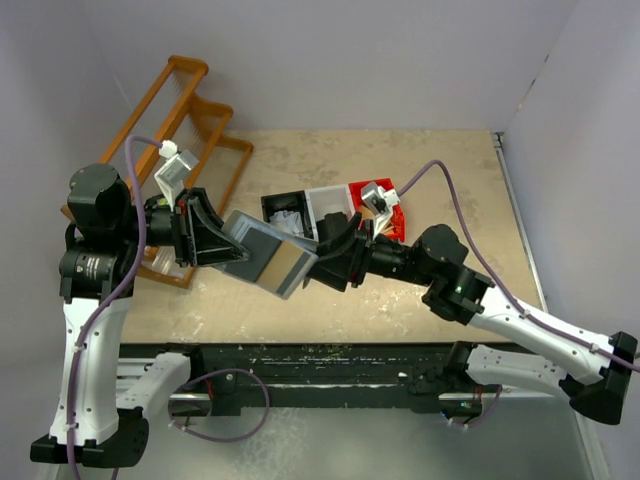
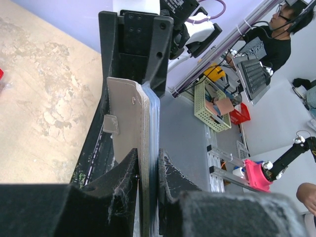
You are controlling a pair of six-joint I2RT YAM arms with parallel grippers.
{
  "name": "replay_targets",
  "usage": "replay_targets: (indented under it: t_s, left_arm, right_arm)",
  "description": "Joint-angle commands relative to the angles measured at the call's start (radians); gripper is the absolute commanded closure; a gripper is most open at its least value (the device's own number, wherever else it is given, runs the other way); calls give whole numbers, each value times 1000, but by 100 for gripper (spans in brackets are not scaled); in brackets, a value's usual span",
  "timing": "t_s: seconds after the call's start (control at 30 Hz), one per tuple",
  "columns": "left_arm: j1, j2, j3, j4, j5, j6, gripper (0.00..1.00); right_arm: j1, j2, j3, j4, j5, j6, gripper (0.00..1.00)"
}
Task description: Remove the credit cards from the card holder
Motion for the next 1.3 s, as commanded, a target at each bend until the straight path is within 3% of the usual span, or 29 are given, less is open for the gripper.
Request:
replay_targets:
  t_s: [0.0, 0.17, 0.43, 0.63, 0.77, 0.9, 1.0, 1.13, 1.27]
  left_arm:
    - [1, -5, 19, 33, -11, 9, 98]
    - [1, -6, 19, 15, -18, 31, 98]
    - [1, 1, 14, -4, -34, 57, 98]
    - [1, -2, -15, -44, -56, 112, 97]
    - [1, 0, -20, -136, -96, 227, 94]
    - [1, -5, -14, -208, -203, 362, 78]
    - [2, -6, -17, -241, -240, 440, 57]
    - [1, -27, -48, -243, -240, 502, 36]
    - [0, -70, -100, -199, -220, 529, 26]
  right_arm:
    - [9, 14, 51, 82, -27, 9, 47]
    - [8, 29, 45, 96, -43, 31, 35]
    - [13, 112, 59, 249, -118, 131, 31]
    - [36, 171, 94, 263, -56, 159, 35]
    - [47, 194, 94, 235, 5, 172, 48]
    - [67, 213, 170, 72, 135, 157, 76]
    - [88, 236, 232, -117, 263, 146, 100]
    - [127, 285, 336, -316, 443, 151, 100]
    - [181, 345, 438, -427, 575, 155, 100]
